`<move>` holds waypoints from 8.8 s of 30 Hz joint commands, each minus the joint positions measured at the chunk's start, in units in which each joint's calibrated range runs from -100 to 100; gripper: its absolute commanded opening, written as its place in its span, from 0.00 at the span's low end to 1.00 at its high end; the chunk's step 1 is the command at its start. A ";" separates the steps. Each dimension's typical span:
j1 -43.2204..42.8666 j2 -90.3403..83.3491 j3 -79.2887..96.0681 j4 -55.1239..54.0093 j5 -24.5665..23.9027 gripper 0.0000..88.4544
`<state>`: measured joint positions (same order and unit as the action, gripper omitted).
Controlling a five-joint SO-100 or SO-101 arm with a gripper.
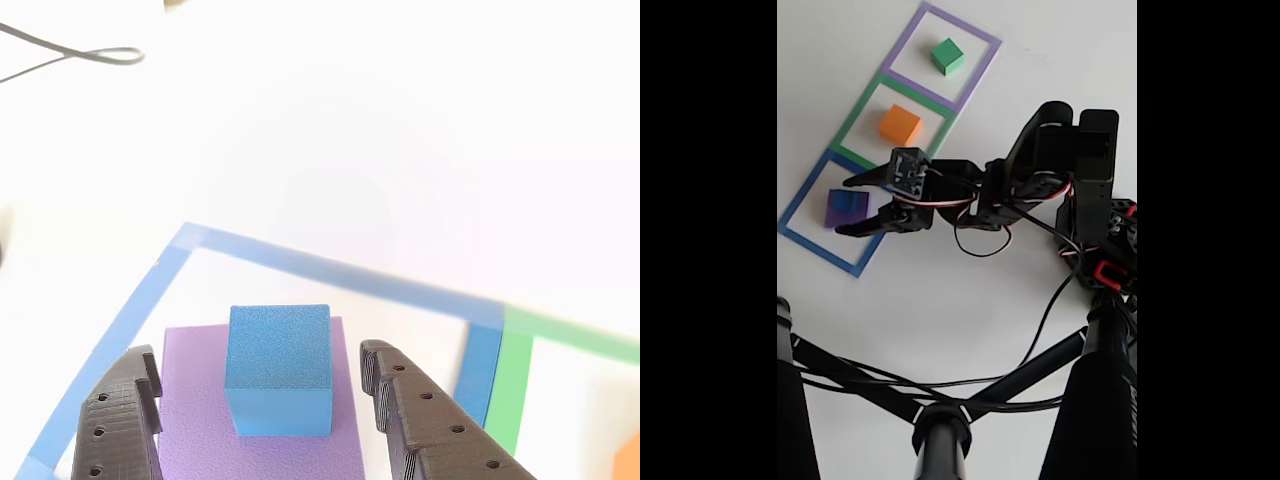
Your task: Tower of hanoi
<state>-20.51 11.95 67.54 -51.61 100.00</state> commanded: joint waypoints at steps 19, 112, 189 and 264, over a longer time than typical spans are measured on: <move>-0.39 -0.92 -0.08 -1.59 0.00 0.05; 51.48 -66.33 -39.54 117.03 0.00 0.02; 42.66 -9.32 -0.72 7.72 0.00 0.04; 24.63 -66.00 -55.26 138.33 0.00 0.26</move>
<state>2.74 -47.91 0.70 95.18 100.00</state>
